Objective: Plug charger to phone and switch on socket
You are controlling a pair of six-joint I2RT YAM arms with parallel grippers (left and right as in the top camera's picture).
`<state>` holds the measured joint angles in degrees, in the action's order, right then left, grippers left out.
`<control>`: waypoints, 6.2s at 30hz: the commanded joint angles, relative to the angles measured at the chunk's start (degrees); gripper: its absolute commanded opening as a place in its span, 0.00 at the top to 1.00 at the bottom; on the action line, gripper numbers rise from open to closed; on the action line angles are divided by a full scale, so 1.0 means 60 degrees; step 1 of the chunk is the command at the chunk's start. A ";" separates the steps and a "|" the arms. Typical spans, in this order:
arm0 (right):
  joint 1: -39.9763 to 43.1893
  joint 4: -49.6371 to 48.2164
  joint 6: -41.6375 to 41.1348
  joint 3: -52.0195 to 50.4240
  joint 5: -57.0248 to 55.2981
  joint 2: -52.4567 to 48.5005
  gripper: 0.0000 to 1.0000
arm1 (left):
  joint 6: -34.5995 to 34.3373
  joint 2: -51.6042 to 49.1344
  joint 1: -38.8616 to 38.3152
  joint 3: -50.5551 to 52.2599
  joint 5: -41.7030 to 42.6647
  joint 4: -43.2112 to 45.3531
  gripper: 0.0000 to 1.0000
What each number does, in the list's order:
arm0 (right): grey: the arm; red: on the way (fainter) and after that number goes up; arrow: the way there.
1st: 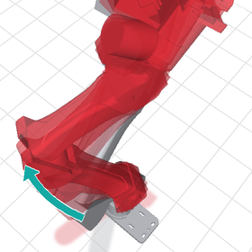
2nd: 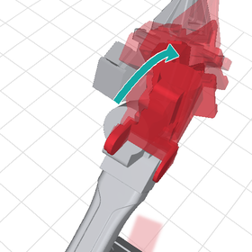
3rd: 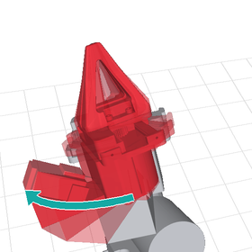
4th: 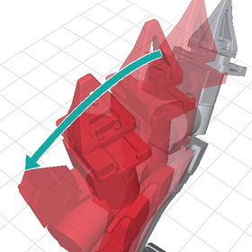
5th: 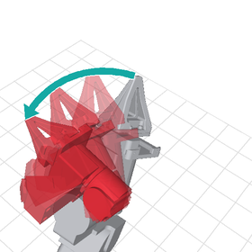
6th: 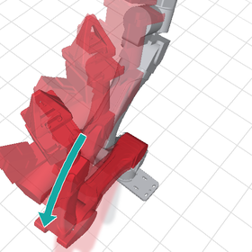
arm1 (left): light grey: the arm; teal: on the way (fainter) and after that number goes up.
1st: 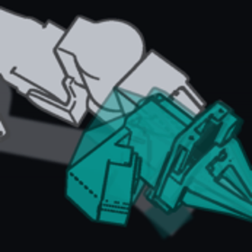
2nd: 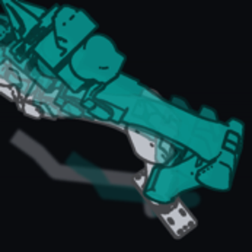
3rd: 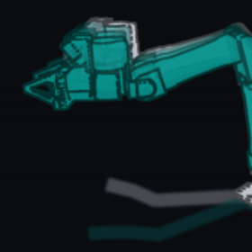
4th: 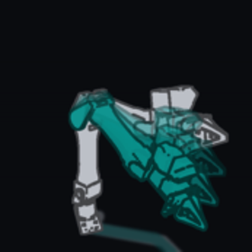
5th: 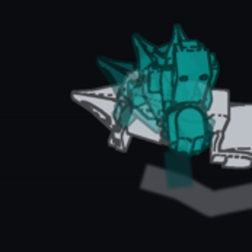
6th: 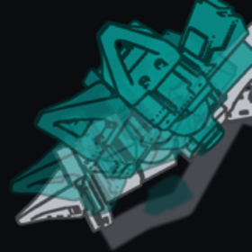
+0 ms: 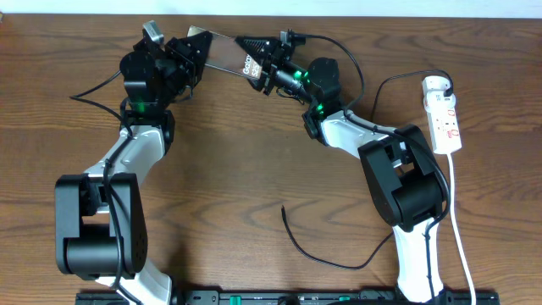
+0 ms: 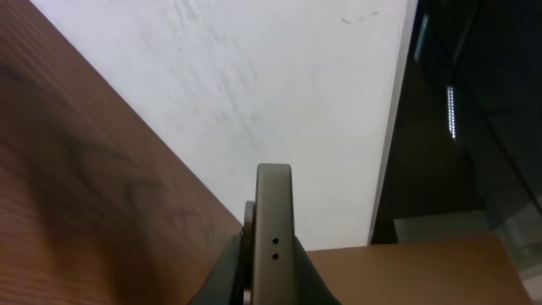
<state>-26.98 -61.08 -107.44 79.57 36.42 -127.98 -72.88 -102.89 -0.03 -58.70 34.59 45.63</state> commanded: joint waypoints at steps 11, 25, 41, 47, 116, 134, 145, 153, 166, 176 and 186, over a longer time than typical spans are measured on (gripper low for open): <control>-0.0113 -0.0044 0.0135 0.0142 0.0463 0.0058 0.03 | -0.0193 0.0237 0.0517 -0.0047 0.1173 0.0200 0.93; 0.0823 0.0146 0.1945 0.0142 0.2914 0.0058 0.01 | -0.1158 0.0237 0.4062 -0.0066 0.5701 0.0204 0.92; 0.1144 0.2218 0.4699 0.0197 0.7063 0.0062 0.01 | -0.1158 0.0237 0.4539 -0.0368 0.9249 0.0244 0.93; 0.1417 0.2226 0.3840 0.0951 0.6441 0.0062 0.01 | -0.1421 0.0237 0.4539 -0.0729 0.9227 0.0244 0.92; -0.2109 2.3569 1.5202 0.5125 -0.6346 0.0135 0.01 | -0.0612 0.0098 0.3927 -0.0736 0.9260 0.1337 0.93; -0.2776 2.3449 1.4651 0.4758 -0.5821 0.0135 0.01 | -0.0652 0.0098 0.5603 -0.0736 0.9256 0.1195 0.93; -0.3493 2.1569 1.3788 0.2415 -0.6277 0.1002 0.04 | -0.0641 0.0098 0.5646 -0.0736 0.9256 0.1195 0.93; -0.3643 2.0148 1.2885 0.0058 -0.6550 0.2991 0.08 | -0.0645 0.0098 0.5646 -0.0736 0.9256 0.1195 0.93; -0.3778 1.9241 1.1836 -0.1854 -0.5351 0.3053 0.26 | -0.0641 0.0098 0.5646 -0.0736 0.9256 0.1195 0.93; -0.4335 1.9234 1.1785 -0.1858 -0.5293 0.3027 0.50 | -0.0637 0.0098 0.5646 -0.0736 0.9256 0.1195 0.93; -0.4350 1.8954 1.1187 -0.1978 -0.5858 0.3024 0.68 | -0.0583 0.0098 0.5646 -0.0736 0.9256 0.1195 0.93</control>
<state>-52.97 52.82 -38.39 68.25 3.64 -109.67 -76.62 -102.89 33.69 -61.67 89.71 52.49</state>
